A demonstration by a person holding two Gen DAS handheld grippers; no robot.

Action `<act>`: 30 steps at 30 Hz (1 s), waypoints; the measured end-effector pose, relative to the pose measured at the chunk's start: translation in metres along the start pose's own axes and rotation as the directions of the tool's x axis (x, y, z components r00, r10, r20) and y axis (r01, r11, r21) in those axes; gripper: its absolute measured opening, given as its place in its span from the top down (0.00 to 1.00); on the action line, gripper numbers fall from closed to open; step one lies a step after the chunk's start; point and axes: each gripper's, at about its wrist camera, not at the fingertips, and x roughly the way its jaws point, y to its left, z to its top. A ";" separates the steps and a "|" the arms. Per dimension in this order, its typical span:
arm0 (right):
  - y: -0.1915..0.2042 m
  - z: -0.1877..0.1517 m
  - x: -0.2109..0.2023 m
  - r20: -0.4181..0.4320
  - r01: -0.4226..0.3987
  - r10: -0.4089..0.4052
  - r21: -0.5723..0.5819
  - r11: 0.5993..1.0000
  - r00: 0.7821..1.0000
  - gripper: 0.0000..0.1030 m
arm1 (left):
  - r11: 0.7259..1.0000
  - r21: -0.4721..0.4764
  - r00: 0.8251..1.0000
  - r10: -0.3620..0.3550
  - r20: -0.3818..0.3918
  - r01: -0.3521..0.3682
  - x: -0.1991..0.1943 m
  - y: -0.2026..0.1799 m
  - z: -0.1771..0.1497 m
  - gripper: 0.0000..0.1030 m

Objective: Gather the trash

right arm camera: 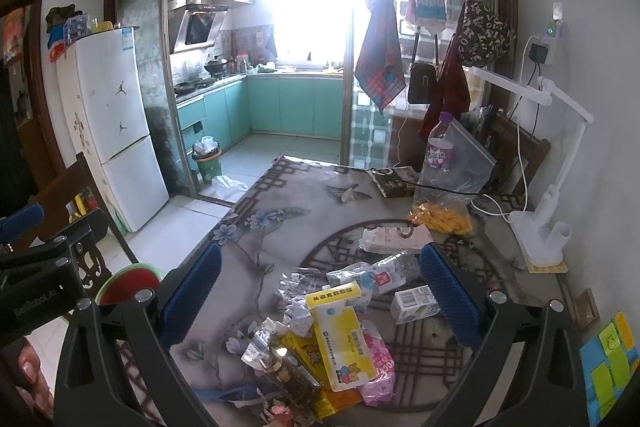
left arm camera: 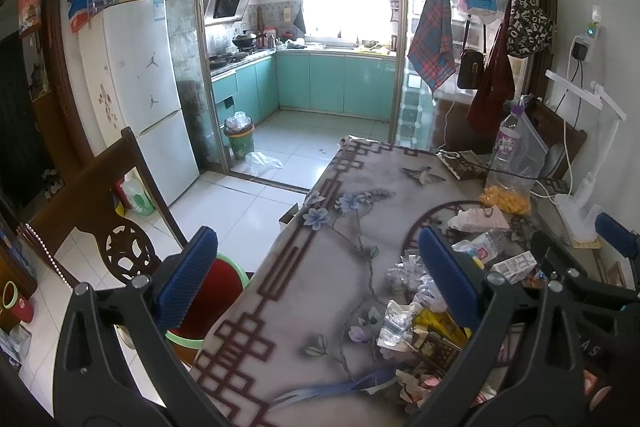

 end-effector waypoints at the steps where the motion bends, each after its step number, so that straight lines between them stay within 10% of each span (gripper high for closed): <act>1: 0.000 -0.001 0.000 0.000 -0.001 0.001 0.002 1.000 1.000 0.07 | 1.000 0.000 1.000 0.001 0.000 -0.001 0.000 0.000 0.000 0.04; 30: -0.022 -0.017 0.004 0.013 -0.006 0.007 -0.038 0.999 1.000 0.07 | 1.000 0.014 1.000 -0.018 -0.004 0.018 -0.002 -0.006 -0.009 0.04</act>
